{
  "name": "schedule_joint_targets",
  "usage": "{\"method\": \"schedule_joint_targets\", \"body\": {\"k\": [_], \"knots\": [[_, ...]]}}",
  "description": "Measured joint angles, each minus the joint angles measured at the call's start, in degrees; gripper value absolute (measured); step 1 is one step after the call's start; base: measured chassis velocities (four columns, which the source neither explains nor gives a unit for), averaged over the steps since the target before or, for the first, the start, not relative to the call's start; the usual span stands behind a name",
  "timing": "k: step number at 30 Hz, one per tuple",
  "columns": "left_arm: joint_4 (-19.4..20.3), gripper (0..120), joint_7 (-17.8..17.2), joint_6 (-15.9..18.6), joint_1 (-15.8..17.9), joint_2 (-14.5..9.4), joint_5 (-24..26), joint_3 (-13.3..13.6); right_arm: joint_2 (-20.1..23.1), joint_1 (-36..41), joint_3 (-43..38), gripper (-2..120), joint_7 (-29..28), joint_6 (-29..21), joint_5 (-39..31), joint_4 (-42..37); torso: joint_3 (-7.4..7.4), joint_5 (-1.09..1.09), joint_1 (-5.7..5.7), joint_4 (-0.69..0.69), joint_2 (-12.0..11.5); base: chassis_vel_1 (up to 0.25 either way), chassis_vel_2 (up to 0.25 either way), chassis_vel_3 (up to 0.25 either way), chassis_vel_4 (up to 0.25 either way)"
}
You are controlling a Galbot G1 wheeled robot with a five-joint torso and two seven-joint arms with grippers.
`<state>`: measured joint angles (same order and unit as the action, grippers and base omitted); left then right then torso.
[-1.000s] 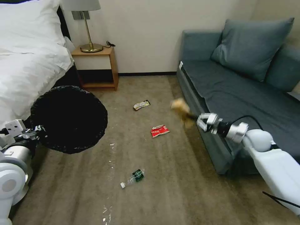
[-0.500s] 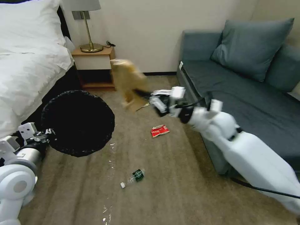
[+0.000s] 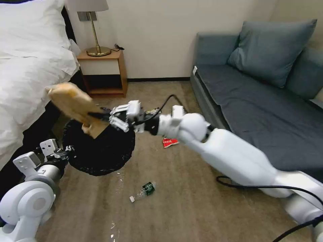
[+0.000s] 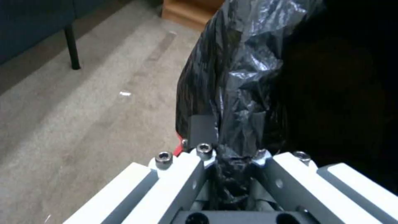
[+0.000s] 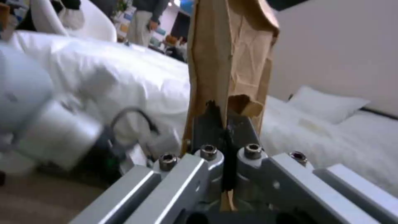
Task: Pick up the trash bin, then pick up the garbage on the floor and place it into the trash bin.
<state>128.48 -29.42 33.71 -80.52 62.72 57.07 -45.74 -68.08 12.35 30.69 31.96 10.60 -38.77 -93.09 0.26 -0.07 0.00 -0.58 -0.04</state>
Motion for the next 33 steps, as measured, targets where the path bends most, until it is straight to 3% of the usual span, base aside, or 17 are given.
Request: {"method": "schedule_joint_targets", "body": {"k": [5,14,19,28,33], "knots": [[2.06,0,0.14,0.06,-1.57,0.06,0.04,-0.71,-1.53,0.84,-0.3,0,2.16,1.84,2.78,6.44,0.0,0.02,0.0,-0.02,0.0,0.0,0.0,0.0,0.0],[2.95,0,0.17,0.11,-2.09,-0.58,0.71,-1.93,-0.37,2.63,-0.73,0,3.65,3.34,5.85,8.95,0.0,0.02,0.0,-0.03,0.0,0.0,0.0,0.0,0.0],[2.95,0,0.1,0.13,-1.9,-0.49,0.78,-1.63,-0.06,2.89,-0.05,14,2.97,3.4,6.44,8.62,0.0,0.02,0.0,-0.02,0.0,0.0,0.0,0.0,0.0],[3.27,0,-0.49,0.23,-2.05,-0.27,0.95,-1.38,-0.52,3.03,0.28,50,1.65,4.05,6.66,8.11,0.0,0.01,0.0,-0.01,0.0,0.0,0.0,0.0,0.0],[1.07,0,-0.55,0.25,-1.86,-0.55,0.25,-2.06,0.05,3.43,-2.04,63,2.19,3.78,6.01,4.64,0.0,0.02,0.0,-0.01,0.0,0.0,0.0,0.0,0.0]]}}
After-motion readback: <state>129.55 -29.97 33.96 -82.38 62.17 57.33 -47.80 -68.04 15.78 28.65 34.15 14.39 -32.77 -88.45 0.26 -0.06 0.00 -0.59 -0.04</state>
